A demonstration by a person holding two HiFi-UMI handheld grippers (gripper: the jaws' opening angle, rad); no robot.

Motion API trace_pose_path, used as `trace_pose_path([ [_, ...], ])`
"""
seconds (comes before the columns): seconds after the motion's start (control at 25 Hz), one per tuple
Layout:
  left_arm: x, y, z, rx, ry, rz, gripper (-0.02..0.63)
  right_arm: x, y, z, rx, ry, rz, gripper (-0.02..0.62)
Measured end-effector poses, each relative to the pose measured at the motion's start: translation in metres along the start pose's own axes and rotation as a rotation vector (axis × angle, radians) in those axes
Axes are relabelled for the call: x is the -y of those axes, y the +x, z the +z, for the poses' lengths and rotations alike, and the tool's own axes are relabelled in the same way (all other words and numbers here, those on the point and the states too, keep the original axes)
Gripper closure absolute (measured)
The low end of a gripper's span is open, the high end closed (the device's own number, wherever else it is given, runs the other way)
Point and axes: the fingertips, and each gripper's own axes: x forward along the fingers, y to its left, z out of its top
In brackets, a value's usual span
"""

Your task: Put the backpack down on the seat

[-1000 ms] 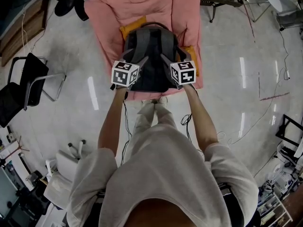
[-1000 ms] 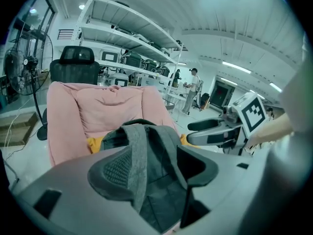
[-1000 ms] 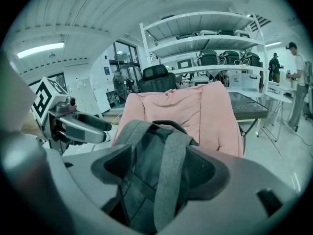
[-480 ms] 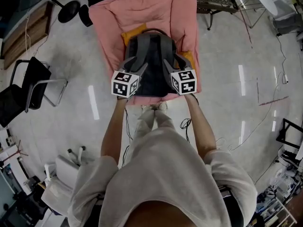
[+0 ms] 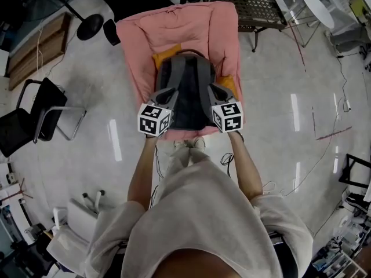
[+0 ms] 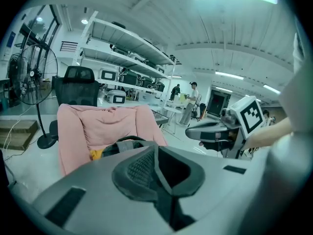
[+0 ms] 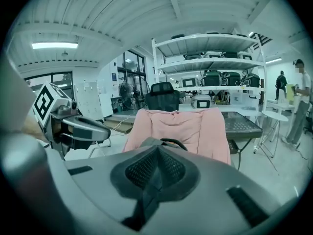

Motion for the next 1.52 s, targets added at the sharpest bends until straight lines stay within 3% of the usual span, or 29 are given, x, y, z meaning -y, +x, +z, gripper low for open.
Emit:
trace_pose_path([
  [0.24,0.002,-0.020,0.006,0.040,-0.016,0.006,0.591,-0.012,-0.017,0.010,0.017,-0.001,0.033,0.597],
  [0.76,-0.009,-0.044,0.062,0.131,0.047,0.032,0.592,-0.009,-0.035,0.069,0.115,-0.061,-0.011,0.597],
  [1.52,-0.014,-0.045,0.134,0.229,0.127,0.035,0.594,0.015,-0.046,0.123,0.201,-0.090,-0.064,0.598],
])
